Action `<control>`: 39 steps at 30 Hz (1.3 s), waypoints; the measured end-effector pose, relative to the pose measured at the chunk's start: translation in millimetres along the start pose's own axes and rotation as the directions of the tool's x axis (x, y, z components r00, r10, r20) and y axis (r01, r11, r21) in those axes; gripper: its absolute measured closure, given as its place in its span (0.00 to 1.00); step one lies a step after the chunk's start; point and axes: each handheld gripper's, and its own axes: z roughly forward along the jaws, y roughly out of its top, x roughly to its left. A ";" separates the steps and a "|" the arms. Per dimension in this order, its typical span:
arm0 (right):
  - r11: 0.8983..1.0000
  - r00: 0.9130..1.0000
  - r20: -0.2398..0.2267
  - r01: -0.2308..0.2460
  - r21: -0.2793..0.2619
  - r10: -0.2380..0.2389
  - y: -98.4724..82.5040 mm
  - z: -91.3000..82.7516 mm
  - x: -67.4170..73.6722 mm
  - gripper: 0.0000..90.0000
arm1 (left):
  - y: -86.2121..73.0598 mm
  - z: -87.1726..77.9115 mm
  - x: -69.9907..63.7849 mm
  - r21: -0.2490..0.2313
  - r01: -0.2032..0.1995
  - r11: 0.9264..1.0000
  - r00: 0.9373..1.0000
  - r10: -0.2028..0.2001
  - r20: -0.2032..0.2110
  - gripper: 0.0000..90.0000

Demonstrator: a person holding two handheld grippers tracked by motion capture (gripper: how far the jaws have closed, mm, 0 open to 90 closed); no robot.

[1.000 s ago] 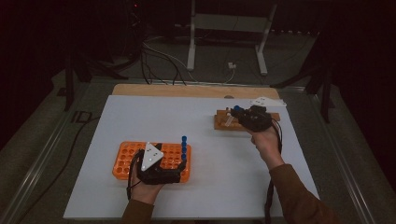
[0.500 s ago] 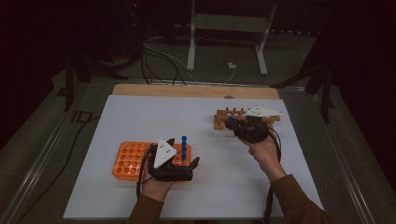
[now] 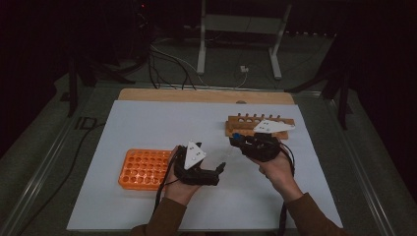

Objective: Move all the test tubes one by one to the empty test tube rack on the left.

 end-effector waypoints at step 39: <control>0.998 0.995 -0.086 -0.046 -0.047 0.042 3.3 -1.3 18.2 0.20 | -3.1 6.1 2.2 -0.039 0.015 0.999 0.998 -0.013 0.059 0.86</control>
